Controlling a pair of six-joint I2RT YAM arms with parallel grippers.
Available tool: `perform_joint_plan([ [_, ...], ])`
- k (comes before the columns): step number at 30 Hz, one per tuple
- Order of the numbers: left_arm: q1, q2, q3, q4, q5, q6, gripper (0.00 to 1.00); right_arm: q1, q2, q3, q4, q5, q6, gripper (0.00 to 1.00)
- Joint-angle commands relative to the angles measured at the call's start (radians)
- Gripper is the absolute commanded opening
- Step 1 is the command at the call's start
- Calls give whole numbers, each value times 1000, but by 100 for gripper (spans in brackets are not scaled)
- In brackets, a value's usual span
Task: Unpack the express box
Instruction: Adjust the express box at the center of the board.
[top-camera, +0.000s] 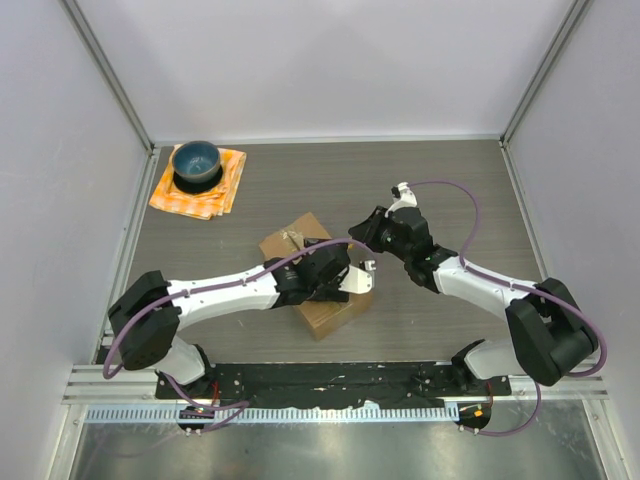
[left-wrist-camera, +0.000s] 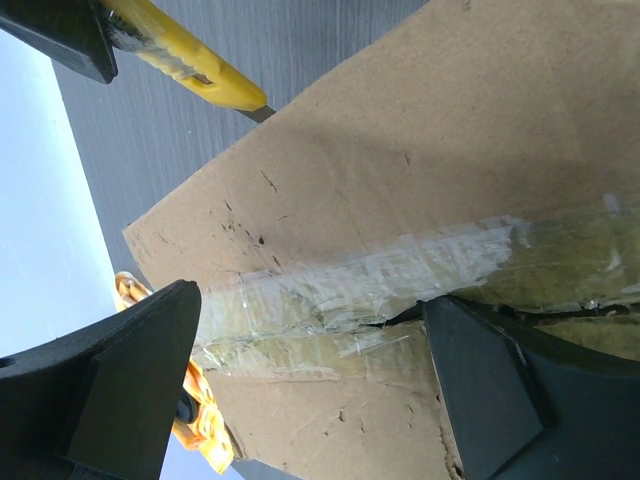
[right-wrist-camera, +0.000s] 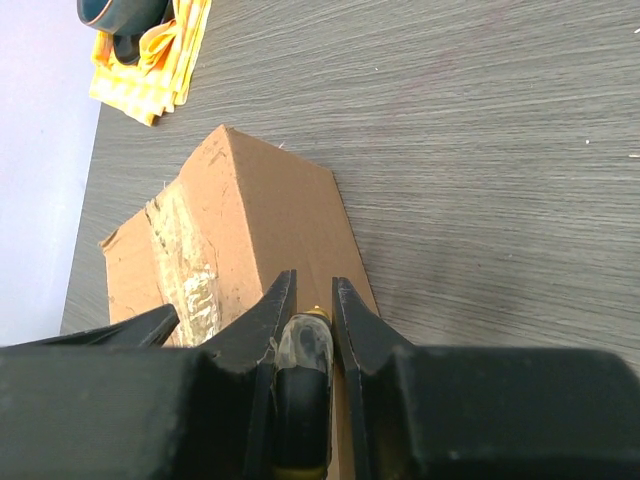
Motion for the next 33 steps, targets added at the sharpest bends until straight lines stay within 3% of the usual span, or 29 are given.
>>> perform_joint_plan([
  [1,-7,23,-61,-20,-13,-16,100,2,6,5,80,-29,31,1],
  [6,-10,39,-107,141,-131,-9,100,2,25,7,107,-65,46,1],
  [10,-20,40,-146,360,-258,23,100,2,37,2,120,-95,54,1],
  [14,-20,29,-141,422,-327,43,100,4,49,7,129,-121,54,1],
  [18,-20,22,-81,405,-356,10,96,7,71,16,130,-141,59,1],
  [28,-9,20,87,166,-314,-147,92,24,89,30,130,-152,50,1],
  [31,-4,19,101,147,-295,-156,80,28,95,34,130,-155,51,1],
  [33,-1,22,94,146,-284,-159,66,33,95,39,132,-158,50,1],
])
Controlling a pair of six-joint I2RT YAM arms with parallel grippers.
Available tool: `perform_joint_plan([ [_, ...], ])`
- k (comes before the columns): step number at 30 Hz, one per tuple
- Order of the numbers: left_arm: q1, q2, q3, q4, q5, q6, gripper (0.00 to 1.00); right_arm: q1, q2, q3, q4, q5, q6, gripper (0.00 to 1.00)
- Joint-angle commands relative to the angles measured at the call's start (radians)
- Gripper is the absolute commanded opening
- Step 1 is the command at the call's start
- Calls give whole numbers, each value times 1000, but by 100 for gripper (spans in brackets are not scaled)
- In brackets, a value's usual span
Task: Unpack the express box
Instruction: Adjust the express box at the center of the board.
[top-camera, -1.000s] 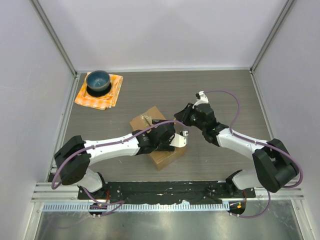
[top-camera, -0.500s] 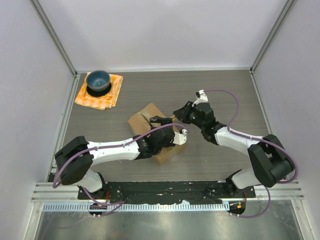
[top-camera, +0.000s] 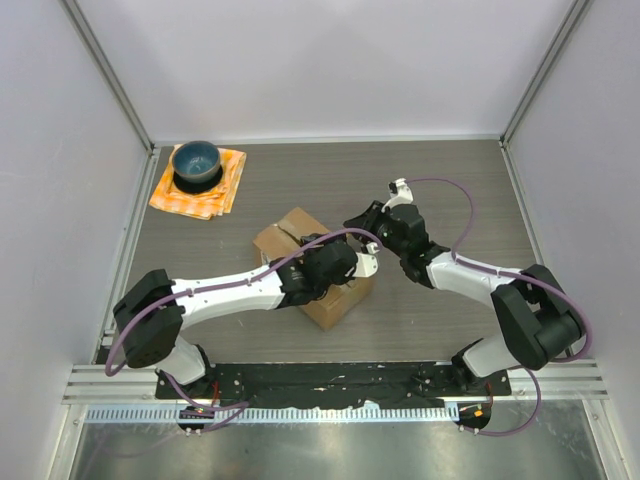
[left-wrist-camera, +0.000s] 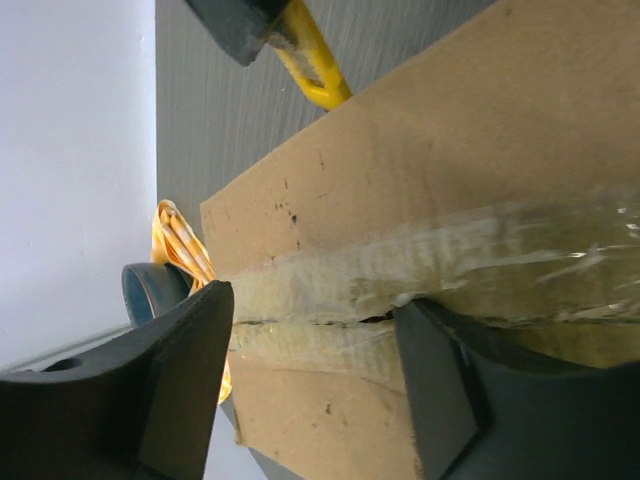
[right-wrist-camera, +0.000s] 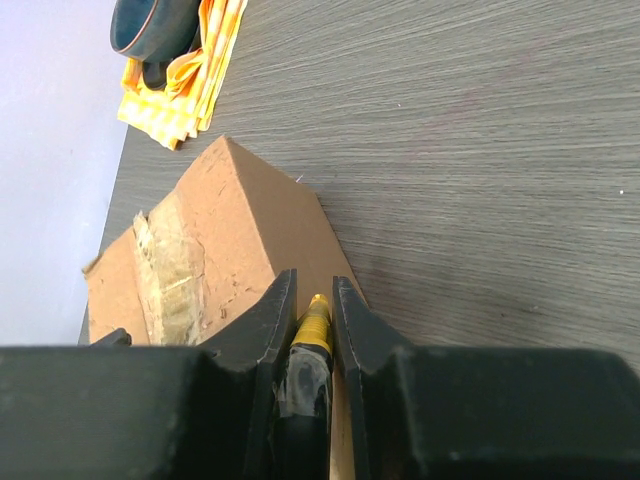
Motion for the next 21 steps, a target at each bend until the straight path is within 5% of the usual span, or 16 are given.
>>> perform_joint_plan([
  [1,27,1,51,51,-6,-45,64,44,6,33,-13,-136,33,1],
  [9,44,12,10,68,26,-40,26,66,4,41,-5,-148,38,1],
  [13,47,31,-1,71,49,-37,20,71,1,47,-2,-165,47,1],
  [18,50,38,-10,93,63,-25,0,80,-3,51,-5,-182,48,1],
  [21,52,41,-7,93,63,-19,0,80,-12,48,-20,-173,36,1],
])
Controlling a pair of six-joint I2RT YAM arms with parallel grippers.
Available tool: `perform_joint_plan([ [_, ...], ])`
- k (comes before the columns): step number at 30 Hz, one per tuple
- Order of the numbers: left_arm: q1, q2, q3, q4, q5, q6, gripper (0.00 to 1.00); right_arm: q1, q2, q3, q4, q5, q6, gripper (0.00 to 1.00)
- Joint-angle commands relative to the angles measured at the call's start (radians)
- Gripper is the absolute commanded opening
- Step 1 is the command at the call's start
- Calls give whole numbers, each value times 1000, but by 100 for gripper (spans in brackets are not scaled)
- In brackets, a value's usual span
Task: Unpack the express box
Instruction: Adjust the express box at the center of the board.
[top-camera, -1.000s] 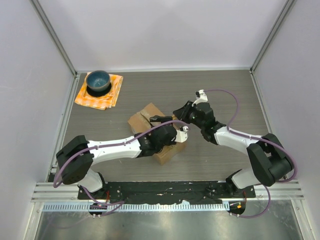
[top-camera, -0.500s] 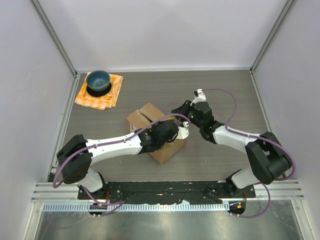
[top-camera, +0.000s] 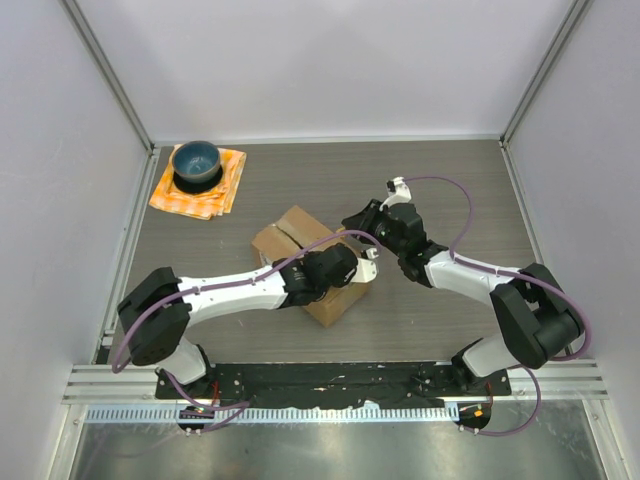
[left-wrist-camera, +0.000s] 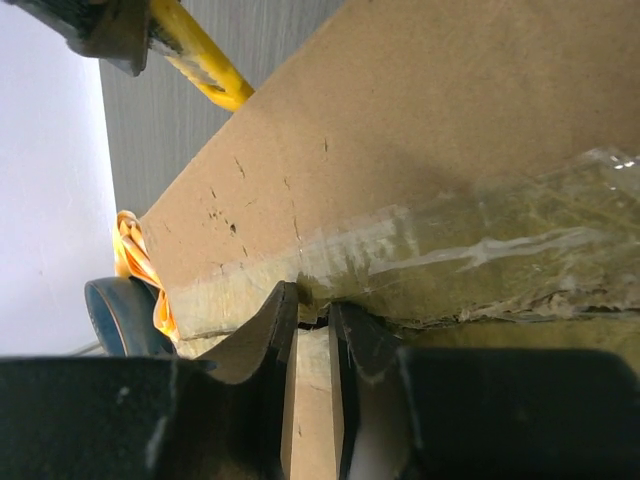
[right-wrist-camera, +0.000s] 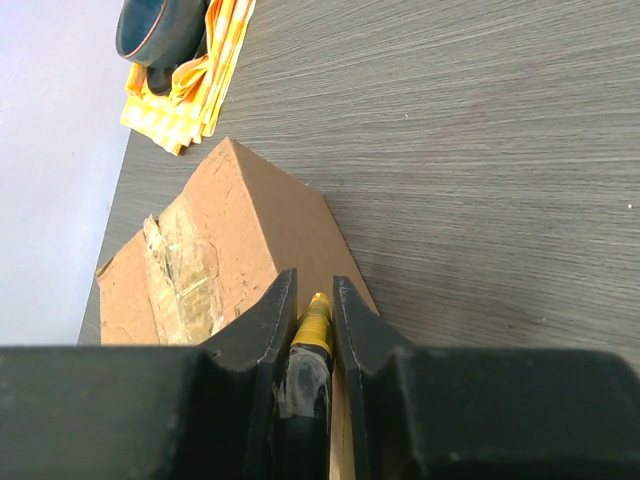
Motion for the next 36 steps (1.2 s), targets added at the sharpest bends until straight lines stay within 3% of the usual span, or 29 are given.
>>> perform_joint_plan([
  [1,42,12,4,129,-17,7,0,61,-28,28,-38,-185,37,1],
  [5,63,-24,21,74,-13,-6,0,3,-111,24,-127,-128,-24,1],
  [12,166,-84,67,-50,67,-86,0,-148,-407,-8,-287,76,-81,1],
  [16,189,-87,73,-72,81,-106,0,-157,-581,-62,-331,185,-23,1],
  [19,202,-75,90,-87,85,-134,0,-157,-637,-131,-299,160,76,1],
  [26,202,-52,110,-101,81,-151,0,-159,-522,-255,-106,-1,297,1],
  [36,202,-54,93,-95,79,-135,0,-157,-333,-234,115,-27,356,1],
])
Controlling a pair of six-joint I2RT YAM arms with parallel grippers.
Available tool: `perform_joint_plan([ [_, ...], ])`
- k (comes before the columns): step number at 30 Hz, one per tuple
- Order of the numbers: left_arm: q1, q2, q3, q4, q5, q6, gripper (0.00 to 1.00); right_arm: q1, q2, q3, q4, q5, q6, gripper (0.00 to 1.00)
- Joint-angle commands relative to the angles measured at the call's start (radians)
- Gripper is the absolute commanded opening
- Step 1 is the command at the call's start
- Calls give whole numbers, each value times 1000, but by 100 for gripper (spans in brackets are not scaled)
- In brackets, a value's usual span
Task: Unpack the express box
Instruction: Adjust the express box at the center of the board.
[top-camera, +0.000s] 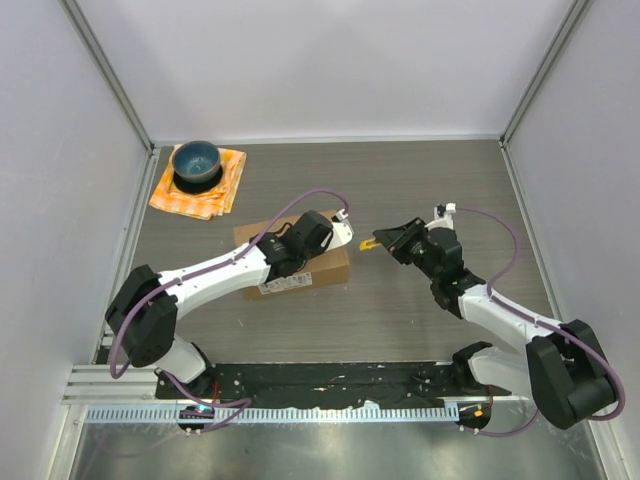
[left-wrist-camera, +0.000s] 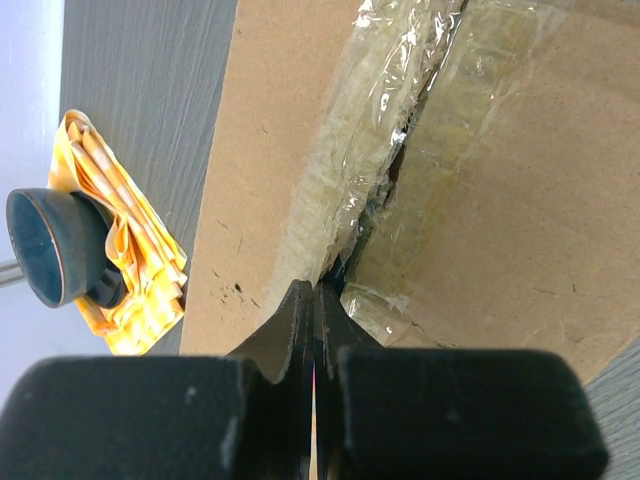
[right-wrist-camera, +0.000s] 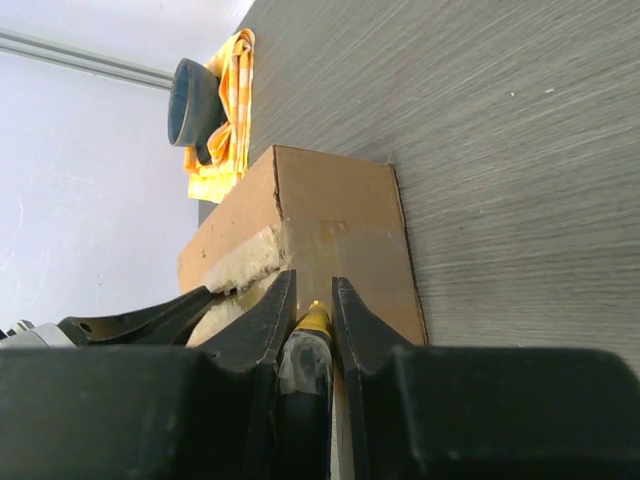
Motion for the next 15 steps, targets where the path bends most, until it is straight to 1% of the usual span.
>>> perform_joint_plan([
  [1,1,-20,26,31,0,2,0,0,39,59,175,4,43,1],
  [10,-19,-34,21,-18,50,-4,0,0,165,91,299,14,90,1],
  [15,-30,-35,24,-28,46,-4,0,-1,211,99,327,4,96,1],
])
